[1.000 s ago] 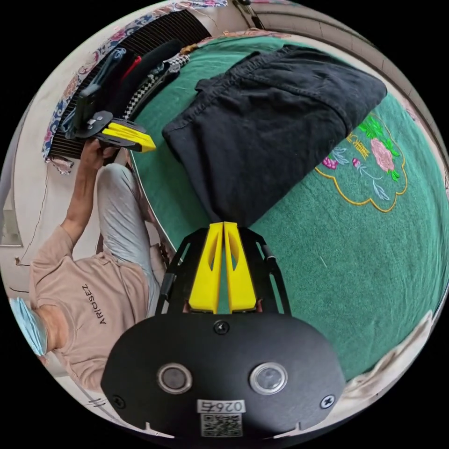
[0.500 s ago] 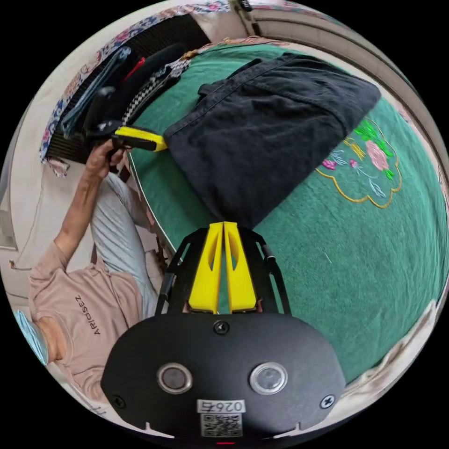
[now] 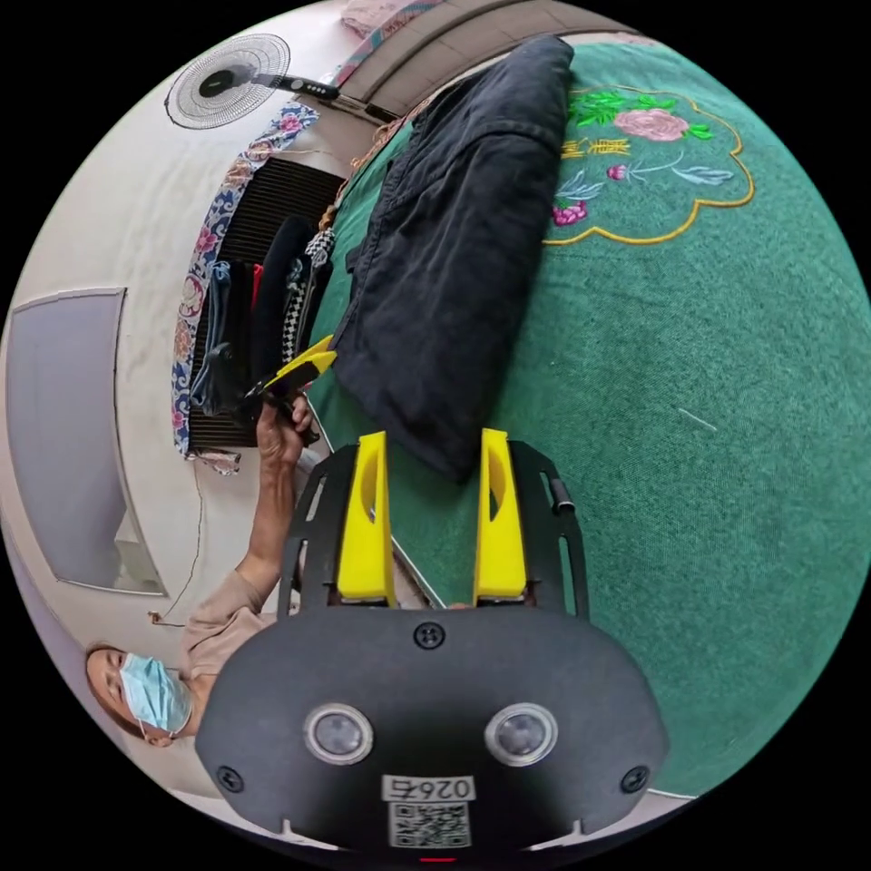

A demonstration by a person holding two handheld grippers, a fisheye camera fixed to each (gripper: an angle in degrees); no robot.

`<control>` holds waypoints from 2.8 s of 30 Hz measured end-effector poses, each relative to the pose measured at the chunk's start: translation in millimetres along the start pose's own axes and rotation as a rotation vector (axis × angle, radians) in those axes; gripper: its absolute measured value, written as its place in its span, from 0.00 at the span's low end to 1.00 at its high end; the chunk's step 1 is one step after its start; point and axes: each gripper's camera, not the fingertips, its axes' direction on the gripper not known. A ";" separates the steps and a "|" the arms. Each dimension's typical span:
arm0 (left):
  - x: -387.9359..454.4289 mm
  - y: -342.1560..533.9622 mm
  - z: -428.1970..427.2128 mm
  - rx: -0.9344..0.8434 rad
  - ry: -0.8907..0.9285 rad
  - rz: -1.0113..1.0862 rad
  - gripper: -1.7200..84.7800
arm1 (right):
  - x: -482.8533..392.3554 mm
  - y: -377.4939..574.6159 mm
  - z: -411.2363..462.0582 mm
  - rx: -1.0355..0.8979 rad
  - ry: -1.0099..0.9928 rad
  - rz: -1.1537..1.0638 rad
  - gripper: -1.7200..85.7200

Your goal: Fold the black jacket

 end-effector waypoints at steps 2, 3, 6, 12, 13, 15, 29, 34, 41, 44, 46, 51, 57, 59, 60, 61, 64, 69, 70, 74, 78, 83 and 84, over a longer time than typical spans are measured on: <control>-16.0 6.6 -9.2 0.043 0.083 -0.075 0.22 | -20.8 -4.7 -13.6 0.014 0.037 -0.010 0.15; -25.3 10.7 -13.2 0.068 0.106 -0.115 0.22 | -25.0 -5.9 -16.3 0.016 0.040 -0.012 0.15; -40.2 18.0 -4.7 0.062 0.116 -0.177 0.24 | -38.6 -10.9 -22.9 0.039 0.044 -0.004 0.14; -38.4 22.8 2.0 0.025 0.111 -0.174 0.08 | -67.9 -20.7 -22.2 0.054 0.049 -0.003 0.06; -40.4 26.9 -1.0 0.058 0.139 -0.177 0.06 | -76.3 -19.5 -29.0 0.071 0.034 -0.013 0.04; -43.8 29.3 -3.0 0.058 0.214 -0.187 0.05 | -89.2 -17.5 -42.9 0.074 -0.023 -0.036 0.02; 6.4 59.4 -67.4 -0.049 0.397 0.139 0.01 | -172.2 122.6 -50.0 -0.194 0.140 -0.233 0.01; 41.9 52.1 -121.8 0.223 0.211 0.163 0.01 | -187.6 146.9 -84.9 0.199 0.071 -0.225 0.01; 129.8 -37.1 -39.6 0.036 0.224 0.345 0.01 | -203.9 80.7 46.3 0.263 0.075 -0.189 0.01; 165.0 -85.1 15.1 -0.068 0.196 0.401 0.01 | -228.6 50.7 119.9 0.192 0.127 -0.203 0.01; 185.4 -117.2 66.5 -0.133 0.018 0.422 0.01 | -238.7 35.4 166.9 0.110 0.197 -0.199 0.01; 195.3 -140.0 154.3 -0.392 -0.367 0.526 0.01 | -286.3 35.7 256.5 0.033 0.430 -0.326 0.01; 183.2 -107.0 72.2 -0.044 -0.260 0.435 0.01 | -373.0 91.2 320.8 0.281 0.771 -0.513 0.01; 176.0 -79.5 25.8 0.150 -0.088 0.421 0.01 | -404.3 114.6 335.9 0.442 0.849 -0.570 0.01; 170.6 -62.5 -3.7 0.257 0.011 0.405 0.01 | -410.3 118.3 340.9 0.467 0.864 -0.578 0.01; 166.3 -46.5 -32.8 0.357 0.114 0.400 0.01 | -420.9 121.8 351.7 0.489 0.890 -0.583 0.01; 164.0 -5.7 -108.4 0.577 0.366 0.469 0.01 | -454.2 128.7 363.7 0.527 0.866 -0.603 0.01; 174.2 71.5 -222.7 0.946 0.550 0.657 0.01 | -521.6 182.4 326.9 0.925 0.780 -0.644 0.01; 178.1 92.3 -246.0 1.048 0.569 0.713 0.01 | -534.7 192.1 315.9 0.995 0.761 -0.647 0.01; 191.9 152.3 -296.8 1.356 0.547 0.871 0.01 | -580.2 209.9 255.9 1.101 0.606 -0.606 0.01; 198.2 163.3 -333.3 1.295 0.670 1.011 0.02 | -603.1 209.6 209.8 1.102 0.425 -0.634 0.01; 198.8 140.3 -331.9 1.125 0.242 0.913 0.01 | -591.7 163.9 152.5 0.989 0.269 -0.566 0.01; 191.9 123.9 -320.0 1.021 0.078 0.854 0.01 | -588.1 158.4 145.2 0.985 0.262 -0.543 0.01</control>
